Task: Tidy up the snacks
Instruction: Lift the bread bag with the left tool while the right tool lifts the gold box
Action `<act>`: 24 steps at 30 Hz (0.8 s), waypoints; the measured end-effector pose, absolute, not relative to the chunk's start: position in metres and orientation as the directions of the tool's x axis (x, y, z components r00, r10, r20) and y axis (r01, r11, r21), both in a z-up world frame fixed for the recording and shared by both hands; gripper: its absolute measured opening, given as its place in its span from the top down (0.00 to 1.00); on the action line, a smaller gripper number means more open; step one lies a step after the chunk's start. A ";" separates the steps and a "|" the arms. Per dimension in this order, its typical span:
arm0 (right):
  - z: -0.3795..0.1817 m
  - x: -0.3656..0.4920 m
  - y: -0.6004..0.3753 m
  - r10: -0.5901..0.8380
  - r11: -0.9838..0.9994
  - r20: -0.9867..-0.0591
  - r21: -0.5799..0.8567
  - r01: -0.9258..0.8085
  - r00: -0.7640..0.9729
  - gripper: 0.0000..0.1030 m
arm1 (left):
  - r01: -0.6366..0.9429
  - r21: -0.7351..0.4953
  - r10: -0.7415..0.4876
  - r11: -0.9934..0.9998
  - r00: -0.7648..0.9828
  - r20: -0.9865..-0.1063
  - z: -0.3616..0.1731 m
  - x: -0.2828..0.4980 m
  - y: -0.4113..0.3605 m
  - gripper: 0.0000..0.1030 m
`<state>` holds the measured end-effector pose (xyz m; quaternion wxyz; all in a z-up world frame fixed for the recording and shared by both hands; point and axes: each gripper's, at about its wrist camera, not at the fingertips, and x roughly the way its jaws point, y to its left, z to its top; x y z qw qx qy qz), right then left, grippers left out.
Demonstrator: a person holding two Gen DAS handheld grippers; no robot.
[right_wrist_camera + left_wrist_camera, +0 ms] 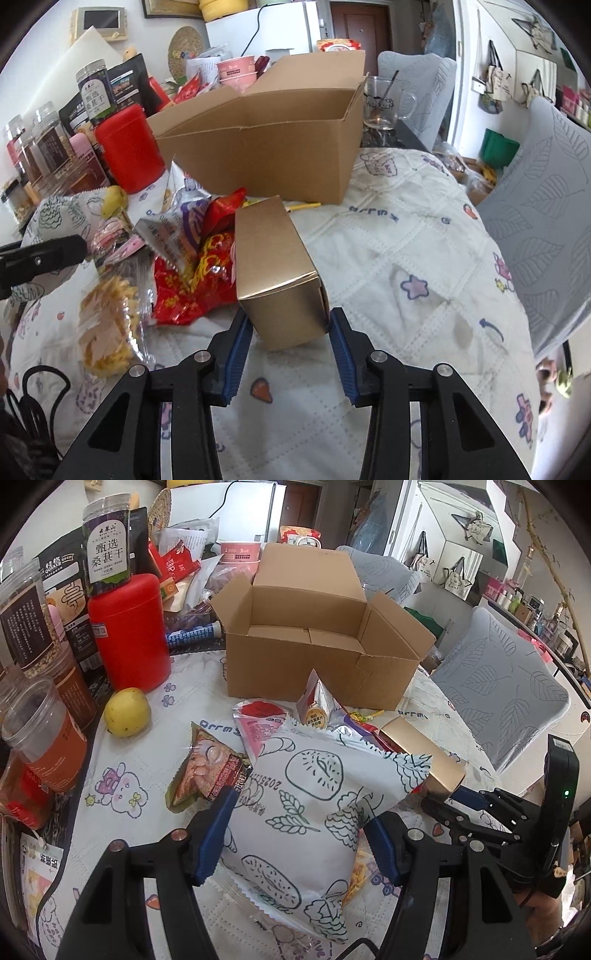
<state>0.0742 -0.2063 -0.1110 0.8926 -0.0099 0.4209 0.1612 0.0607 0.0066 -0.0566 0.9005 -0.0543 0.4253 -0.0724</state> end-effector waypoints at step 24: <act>-0.077 0.048 -0.220 0.261 0.963 -0.685 0.138 -0.230 0.681 0.66 | 0.119 -0.166 -0.202 0.979 0.680 -0.705 -0.034 0.043 0.006 0.36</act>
